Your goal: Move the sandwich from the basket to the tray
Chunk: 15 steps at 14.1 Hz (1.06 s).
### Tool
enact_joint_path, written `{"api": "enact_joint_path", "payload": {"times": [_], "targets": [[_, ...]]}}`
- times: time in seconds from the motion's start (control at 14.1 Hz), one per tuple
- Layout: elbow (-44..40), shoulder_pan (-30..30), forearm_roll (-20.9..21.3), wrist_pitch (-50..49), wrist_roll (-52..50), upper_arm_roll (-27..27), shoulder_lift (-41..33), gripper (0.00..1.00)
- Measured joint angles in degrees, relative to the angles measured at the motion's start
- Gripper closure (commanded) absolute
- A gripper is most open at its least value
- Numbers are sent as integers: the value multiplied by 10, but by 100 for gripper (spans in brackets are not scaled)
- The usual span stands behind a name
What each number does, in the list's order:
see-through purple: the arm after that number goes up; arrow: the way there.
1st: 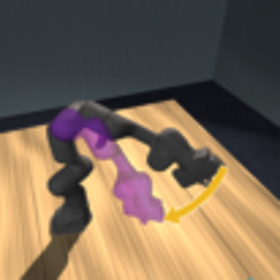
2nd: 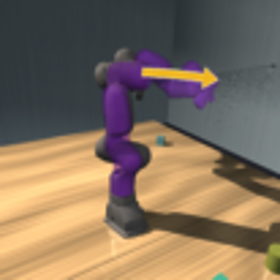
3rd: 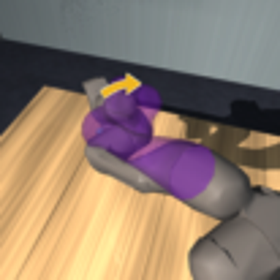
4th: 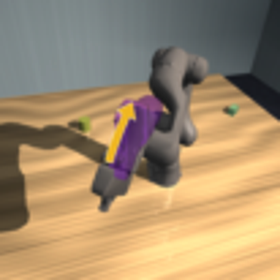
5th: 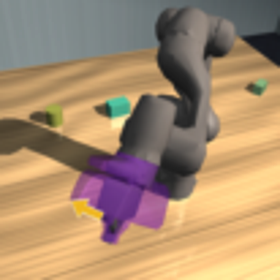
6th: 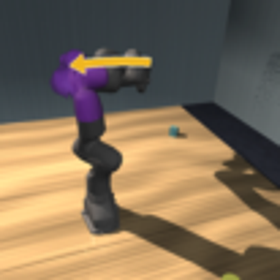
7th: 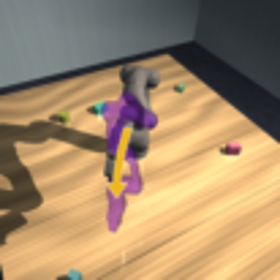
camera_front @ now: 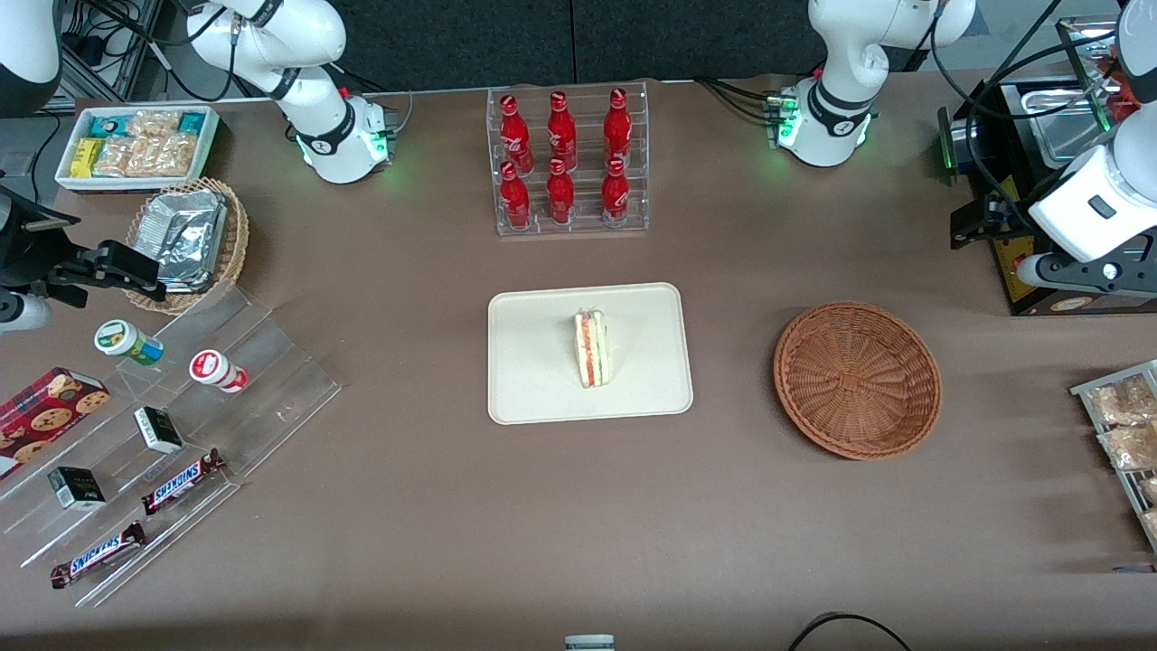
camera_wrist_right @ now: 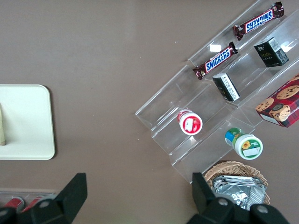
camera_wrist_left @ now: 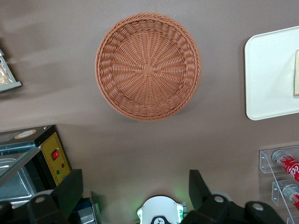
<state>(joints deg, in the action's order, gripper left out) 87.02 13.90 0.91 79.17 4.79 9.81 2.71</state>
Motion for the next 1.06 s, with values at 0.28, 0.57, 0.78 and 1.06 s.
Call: {"api": "enact_joint_path", "payload": {"times": [0.28,0.57,0.78,1.06], "targets": [[-6,1,0,-3,-12,-4,6,0],[-7,-13,0,-28,-21,-18,1,0],[-7,-116,9,-35,-42,-131,-4,0],[-7,-130,10,-36,-71,-150,-6,0]]}}
